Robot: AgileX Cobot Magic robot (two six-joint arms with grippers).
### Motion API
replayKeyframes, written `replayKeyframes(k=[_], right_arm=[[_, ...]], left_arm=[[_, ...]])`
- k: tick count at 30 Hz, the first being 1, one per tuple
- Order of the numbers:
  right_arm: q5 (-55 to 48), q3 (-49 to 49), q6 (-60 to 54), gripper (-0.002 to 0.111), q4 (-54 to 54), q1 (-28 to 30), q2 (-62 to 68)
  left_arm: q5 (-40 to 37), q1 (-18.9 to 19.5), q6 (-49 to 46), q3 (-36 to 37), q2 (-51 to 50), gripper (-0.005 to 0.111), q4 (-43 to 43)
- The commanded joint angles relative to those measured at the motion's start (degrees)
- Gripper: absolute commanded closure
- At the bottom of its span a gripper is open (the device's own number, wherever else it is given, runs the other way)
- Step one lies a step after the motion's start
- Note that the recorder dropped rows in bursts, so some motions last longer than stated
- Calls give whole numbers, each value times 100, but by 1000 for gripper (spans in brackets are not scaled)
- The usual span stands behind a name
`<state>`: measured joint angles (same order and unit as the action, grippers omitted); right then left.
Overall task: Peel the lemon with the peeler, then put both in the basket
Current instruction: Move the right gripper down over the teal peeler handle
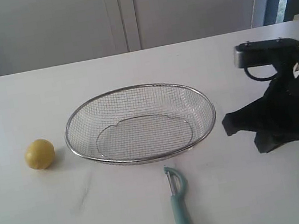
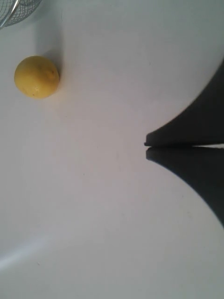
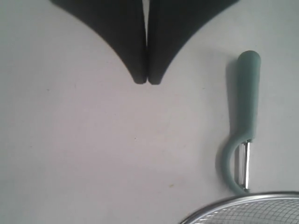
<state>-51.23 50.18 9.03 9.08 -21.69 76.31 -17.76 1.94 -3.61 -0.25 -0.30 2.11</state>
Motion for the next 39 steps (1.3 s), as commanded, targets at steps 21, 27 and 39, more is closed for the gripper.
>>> replayKeyframes(k=[21,27,39], right_arm=[[649,603,958,108,-41,-1970,1301],[820,603,1351,108,-145,-2262,1620],[1184,603,3042,108,-676,-2737,2123]], left_arm=[[-34,19,7,25,30,107,20],[-34,19,7,25,30,107,20],[-34,19,7,25,30,107,20]])
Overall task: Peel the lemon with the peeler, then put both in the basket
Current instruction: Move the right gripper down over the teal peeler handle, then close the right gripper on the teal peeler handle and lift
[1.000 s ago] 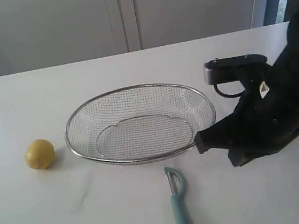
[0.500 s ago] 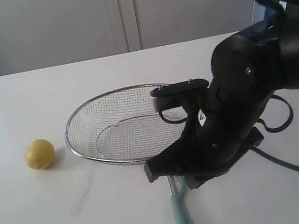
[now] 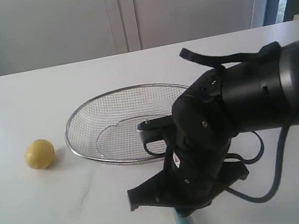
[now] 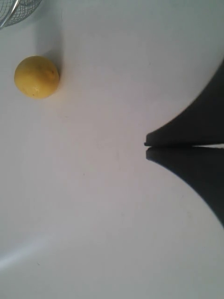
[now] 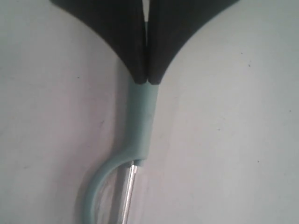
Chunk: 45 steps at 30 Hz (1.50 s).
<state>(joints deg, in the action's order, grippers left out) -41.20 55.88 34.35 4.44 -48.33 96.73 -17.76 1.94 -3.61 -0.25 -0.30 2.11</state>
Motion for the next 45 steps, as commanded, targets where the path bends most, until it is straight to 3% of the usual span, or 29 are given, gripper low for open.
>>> replayKeyframes(k=[1,7,16,19,45], right_arm=[[197,33,550,108,-212,-89,136],[185,33,1002,106,-490,-89,350],[352,33,1002,77,-444,-89,338],[468,33,1002,72,-444,-89,366],[530,33,1002,75,-444,-89,754]], left_arm=[[-34,19,7,25,30,107,20],[-34,19,7,25,30,107,20],[-34,19,7,25,30,107,20],[-34,19,7,25,30,107,20],[-34,19,7,25,30,107,20]])
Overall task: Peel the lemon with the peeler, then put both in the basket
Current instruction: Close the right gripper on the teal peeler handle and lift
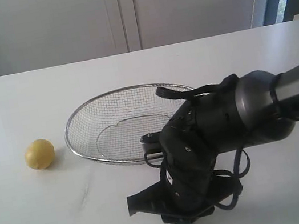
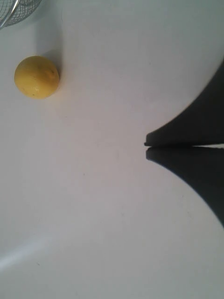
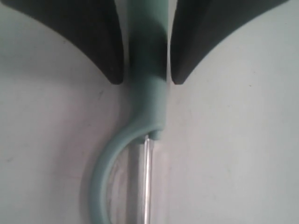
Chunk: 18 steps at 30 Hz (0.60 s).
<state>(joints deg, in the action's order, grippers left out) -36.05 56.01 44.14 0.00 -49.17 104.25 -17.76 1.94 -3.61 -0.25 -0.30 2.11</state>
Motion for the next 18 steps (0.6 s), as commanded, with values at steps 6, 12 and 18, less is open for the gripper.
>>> replayKeyframes(k=[6,12,18], right_arm=[[15,20,23,82,0,-4,2],[-157,20,-86,108,0,-4,2],[-134,20,-207,108,0,-4,-68]], left_arm=[[-34,19,7,25,30,107,20],[-34,19,7,25,30,107,20],[-34,19,7,25,30,107,20]])
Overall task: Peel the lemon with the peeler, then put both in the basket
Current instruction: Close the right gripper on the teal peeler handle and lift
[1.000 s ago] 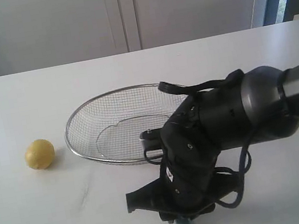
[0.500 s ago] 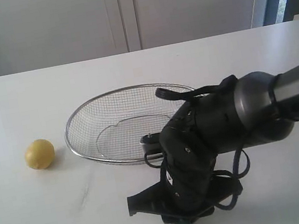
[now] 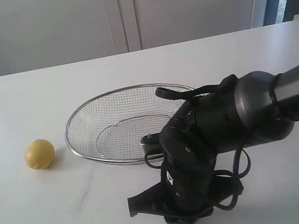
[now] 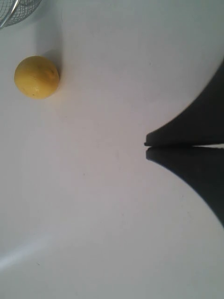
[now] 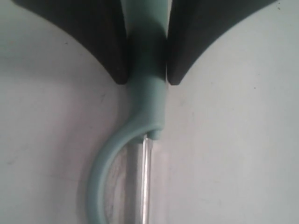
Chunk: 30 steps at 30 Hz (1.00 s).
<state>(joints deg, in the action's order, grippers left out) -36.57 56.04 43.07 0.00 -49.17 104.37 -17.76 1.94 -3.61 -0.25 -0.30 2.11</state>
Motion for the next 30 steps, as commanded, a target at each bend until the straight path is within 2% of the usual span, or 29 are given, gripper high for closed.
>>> replayKeyframes(k=[1,10,19,30], right_arm=[[-95,17,-161,108,0,-4,-108],[-266,17,-484,108,0,-9,-610],[-819,17,-1335,108,86,-9,-1009],[-1110,17,-2431,108,956,-9,-1071]], left_arm=[[-34,19,7,25,30,107,20],[-34,19,7,25,30,107,20],[-34,19,7,25,30,107,20],[-34,19,7,25,30,107,20]])
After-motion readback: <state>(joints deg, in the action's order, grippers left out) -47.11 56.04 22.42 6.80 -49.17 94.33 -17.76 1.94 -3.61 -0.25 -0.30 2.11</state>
